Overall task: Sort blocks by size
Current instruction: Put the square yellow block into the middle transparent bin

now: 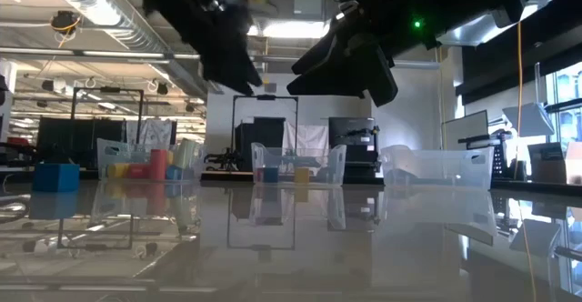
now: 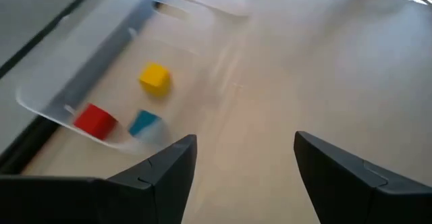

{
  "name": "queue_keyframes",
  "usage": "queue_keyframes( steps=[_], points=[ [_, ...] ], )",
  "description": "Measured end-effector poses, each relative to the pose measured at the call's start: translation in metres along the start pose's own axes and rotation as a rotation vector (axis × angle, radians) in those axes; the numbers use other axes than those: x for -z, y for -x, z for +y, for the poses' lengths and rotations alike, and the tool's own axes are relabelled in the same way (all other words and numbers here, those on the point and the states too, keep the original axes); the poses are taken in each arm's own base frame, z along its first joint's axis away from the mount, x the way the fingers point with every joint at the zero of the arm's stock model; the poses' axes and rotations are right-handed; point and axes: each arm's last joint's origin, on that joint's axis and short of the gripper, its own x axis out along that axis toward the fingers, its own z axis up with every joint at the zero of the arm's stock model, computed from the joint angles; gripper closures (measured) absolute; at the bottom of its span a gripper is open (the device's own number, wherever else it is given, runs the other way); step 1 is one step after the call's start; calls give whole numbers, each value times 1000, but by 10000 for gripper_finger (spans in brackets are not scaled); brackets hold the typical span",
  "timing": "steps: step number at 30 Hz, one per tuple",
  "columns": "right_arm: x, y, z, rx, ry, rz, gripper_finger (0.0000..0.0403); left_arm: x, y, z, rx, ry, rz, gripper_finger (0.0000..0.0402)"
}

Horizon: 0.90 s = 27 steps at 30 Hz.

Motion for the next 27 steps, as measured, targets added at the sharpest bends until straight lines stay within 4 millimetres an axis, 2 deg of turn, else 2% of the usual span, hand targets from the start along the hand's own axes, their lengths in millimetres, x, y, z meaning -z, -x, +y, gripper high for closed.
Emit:
queue_keyframes(
  steps=[5,11,21,27],
  points=[
    [0,0,0,0,-1,-1,125,8,31,-26,74,-63,58,159],
    [0,0,0,1,-2,-2,125,24,57,-56,164,-98,149,159],
    [0,0,0,1,-13,-4,125,52,81,-106,283,-82,310,159],
    [0,0,0,1,-16,-4,125,71,96,-127,294,23,424,159]
  ],
)
